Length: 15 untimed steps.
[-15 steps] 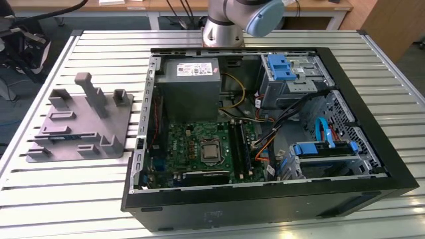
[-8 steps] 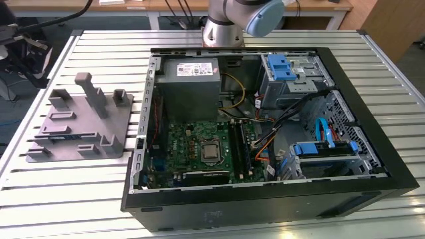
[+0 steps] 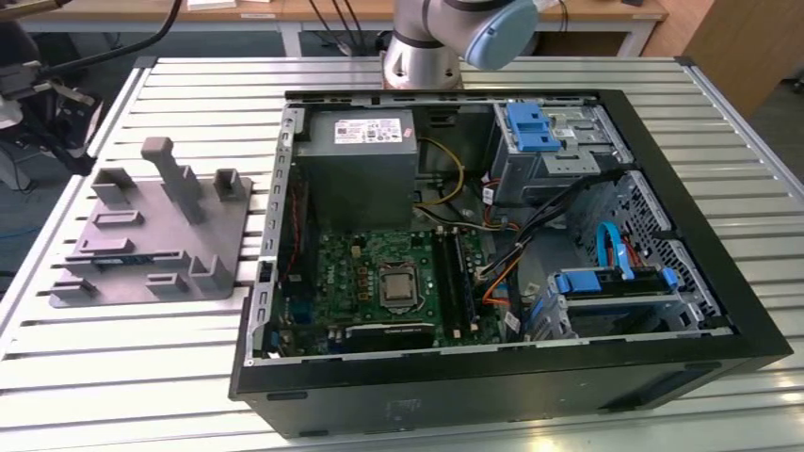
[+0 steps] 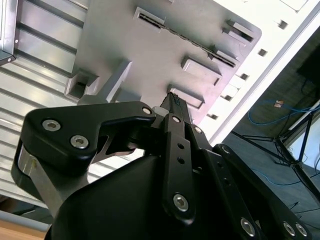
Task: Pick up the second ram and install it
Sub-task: 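Reach for the second ram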
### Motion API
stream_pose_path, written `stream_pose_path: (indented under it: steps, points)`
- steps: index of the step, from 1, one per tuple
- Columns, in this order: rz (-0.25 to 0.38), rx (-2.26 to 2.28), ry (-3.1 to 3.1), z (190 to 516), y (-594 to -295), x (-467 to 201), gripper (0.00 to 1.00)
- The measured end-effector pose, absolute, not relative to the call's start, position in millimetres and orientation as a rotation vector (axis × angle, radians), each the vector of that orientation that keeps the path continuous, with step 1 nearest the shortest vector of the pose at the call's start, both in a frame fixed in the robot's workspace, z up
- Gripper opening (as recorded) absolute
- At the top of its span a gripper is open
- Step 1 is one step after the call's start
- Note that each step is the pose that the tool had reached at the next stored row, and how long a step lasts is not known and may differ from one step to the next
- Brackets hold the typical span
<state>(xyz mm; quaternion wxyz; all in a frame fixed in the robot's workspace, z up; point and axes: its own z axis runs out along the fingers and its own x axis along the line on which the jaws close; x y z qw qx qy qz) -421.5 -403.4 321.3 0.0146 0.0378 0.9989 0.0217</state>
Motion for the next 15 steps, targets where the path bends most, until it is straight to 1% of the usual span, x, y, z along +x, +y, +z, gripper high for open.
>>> stream_pose_path:
  steps: [15]
  points:
    - [0.068, 0.118, 3.109, 305, -404, -424, 0.1]
